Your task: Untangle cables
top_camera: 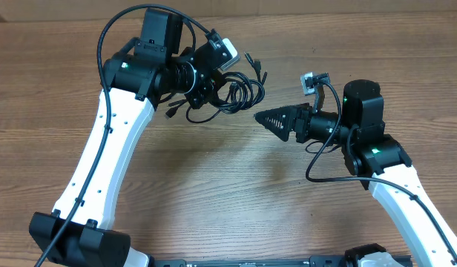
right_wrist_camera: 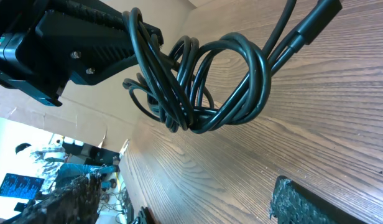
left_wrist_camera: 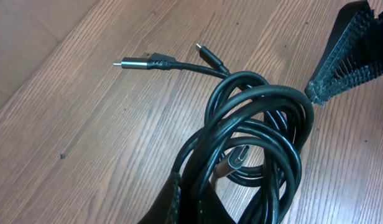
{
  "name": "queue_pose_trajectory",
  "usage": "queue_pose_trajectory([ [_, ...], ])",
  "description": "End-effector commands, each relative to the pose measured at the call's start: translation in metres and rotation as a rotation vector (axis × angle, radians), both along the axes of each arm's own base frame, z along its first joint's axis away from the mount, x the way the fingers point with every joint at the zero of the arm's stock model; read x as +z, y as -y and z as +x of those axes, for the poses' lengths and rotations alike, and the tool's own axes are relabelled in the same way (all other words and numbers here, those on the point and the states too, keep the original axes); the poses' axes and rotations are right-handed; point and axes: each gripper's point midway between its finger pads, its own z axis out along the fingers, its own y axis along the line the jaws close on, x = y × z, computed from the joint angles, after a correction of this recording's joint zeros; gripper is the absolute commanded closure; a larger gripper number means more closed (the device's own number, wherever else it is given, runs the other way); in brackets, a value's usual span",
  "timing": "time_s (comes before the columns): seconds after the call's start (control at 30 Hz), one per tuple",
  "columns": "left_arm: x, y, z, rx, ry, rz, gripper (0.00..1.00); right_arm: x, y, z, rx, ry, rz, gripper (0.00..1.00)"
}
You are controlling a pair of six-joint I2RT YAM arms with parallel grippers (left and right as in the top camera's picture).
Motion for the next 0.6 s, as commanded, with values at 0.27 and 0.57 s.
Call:
queue_pose_trajectory([
  [0.27, 0.0045, 0.0069, -0.0044, 0.006, -0.026, -0.040, 0.95, 0.0095, -0.0038, -0.0006, 0.023, 0.029, 0.011, 0.14],
  [0.57, -0.0005, 0.0051, -0.0118, 0.010, -0.070, -0.032, 0.95, 0.0097, -0.0027, 0.0019, 0.001, 0.009, 0.017, 0.14],
])
